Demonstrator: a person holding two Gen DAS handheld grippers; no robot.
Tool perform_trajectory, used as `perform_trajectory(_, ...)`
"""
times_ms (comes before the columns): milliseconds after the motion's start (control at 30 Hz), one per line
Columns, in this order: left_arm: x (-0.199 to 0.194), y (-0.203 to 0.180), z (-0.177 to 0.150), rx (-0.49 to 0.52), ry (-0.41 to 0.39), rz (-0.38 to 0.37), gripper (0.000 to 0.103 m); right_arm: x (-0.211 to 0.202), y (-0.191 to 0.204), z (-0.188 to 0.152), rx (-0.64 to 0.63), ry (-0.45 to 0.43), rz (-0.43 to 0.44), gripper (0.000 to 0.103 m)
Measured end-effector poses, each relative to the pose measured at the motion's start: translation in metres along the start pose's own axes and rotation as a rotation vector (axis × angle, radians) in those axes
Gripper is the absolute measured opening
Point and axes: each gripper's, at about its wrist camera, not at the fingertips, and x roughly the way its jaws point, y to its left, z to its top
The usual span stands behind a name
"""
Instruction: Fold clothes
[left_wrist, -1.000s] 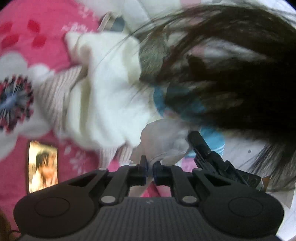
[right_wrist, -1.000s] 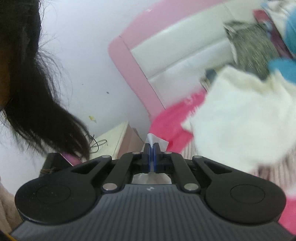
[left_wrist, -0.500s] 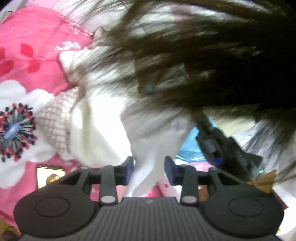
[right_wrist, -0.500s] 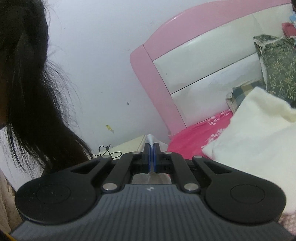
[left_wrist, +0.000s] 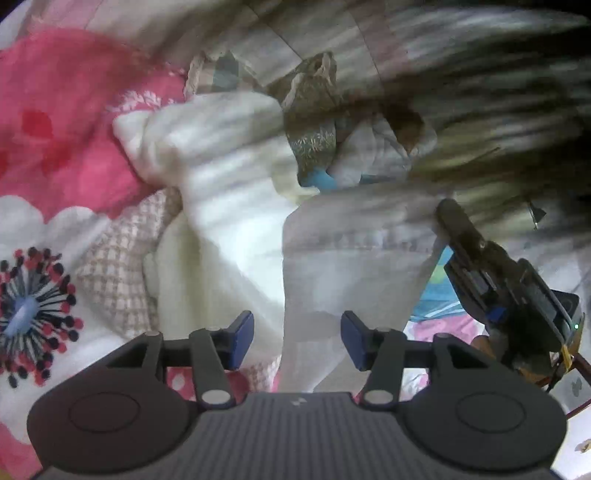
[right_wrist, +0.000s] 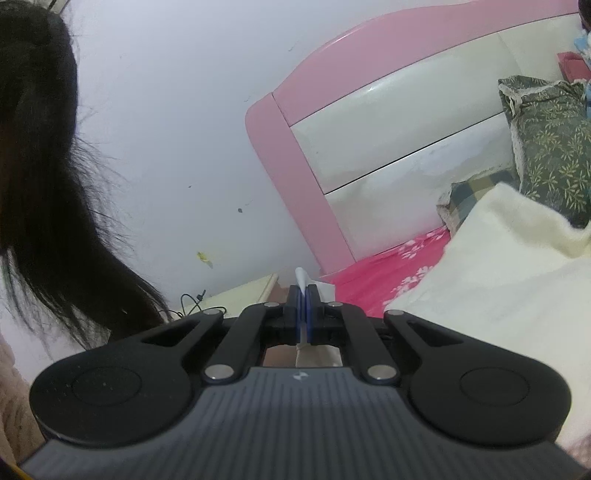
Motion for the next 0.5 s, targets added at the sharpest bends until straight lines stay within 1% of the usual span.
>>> perform_trajectory(33, 0.005, 0.003, 0.002, -0.005, 0.008, -0.008, 0.060, 0.000, -0.001, 0.000, 0.005, -0.002, 0.002, 0.001)
perform_trajectory(67, 0.009, 0.002, 0.003, 0.012, 0.023, -0.020, 0.066, -0.001, -0.002, 0.001, 0.010, -0.005, 0.005, 0.001)
perform_trajectory(167, 0.021, 0.000, 0.004, 0.079, 0.062, -0.056, 0.076, -0.011, -0.002, -0.002, 0.030, -0.020, 0.019, 0.001)
perform_trajectory(200, 0.026, -0.002, 0.004, 0.110, 0.070, -0.067, 0.076, -0.016, -0.002, -0.003, 0.045, -0.025, 0.027, 0.001)
perform_trajectory(300, 0.040, -0.003, 0.006, 0.117, 0.110, -0.104, 0.076, -0.022, -0.004, -0.004, 0.075, -0.021, 0.052, 0.001)
perform_trajectory(367, 0.047, -0.002, 0.012, 0.105, 0.118, -0.117, 0.076, -0.024, -0.004, -0.003, 0.076, -0.014, 0.062, 0.001)
perform_trajectory(500, 0.054, 0.005, 0.024, 0.042, 0.088, -0.204, 0.076, -0.028, -0.003, 0.002, 0.066, -0.017, 0.069, 0.001)
